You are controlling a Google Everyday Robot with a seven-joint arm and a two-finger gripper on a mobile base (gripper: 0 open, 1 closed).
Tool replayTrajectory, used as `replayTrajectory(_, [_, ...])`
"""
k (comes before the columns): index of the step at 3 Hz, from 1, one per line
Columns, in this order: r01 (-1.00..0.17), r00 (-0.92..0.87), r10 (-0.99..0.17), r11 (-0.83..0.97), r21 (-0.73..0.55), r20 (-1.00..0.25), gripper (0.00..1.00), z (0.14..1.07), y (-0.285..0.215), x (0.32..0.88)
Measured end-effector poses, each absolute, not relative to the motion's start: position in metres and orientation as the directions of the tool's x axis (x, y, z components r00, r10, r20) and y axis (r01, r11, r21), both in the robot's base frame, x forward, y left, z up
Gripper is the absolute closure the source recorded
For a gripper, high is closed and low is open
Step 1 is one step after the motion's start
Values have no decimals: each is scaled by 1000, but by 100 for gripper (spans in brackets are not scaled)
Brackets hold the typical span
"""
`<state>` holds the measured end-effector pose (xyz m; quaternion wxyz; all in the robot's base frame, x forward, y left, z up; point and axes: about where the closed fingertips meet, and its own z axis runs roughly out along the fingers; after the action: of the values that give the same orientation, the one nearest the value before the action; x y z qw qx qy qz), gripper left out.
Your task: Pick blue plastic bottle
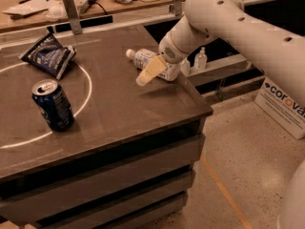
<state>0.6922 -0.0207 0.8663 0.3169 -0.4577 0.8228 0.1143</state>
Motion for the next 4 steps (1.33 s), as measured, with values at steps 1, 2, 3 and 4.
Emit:
replayTrajectory(1, [-829,-389,-679,553,-85,-623,16,852,-21,705])
replayTrajectory(2, [-851,-373,-681,522,-60,-630,47,844,-16,708])
replayTrajectory(3, [-870,-352,-687,491,-50,-636,70,844,-13,705])
replayTrajectory(4, [-907,-288,-686,419,-39,-669,94,861,1,691])
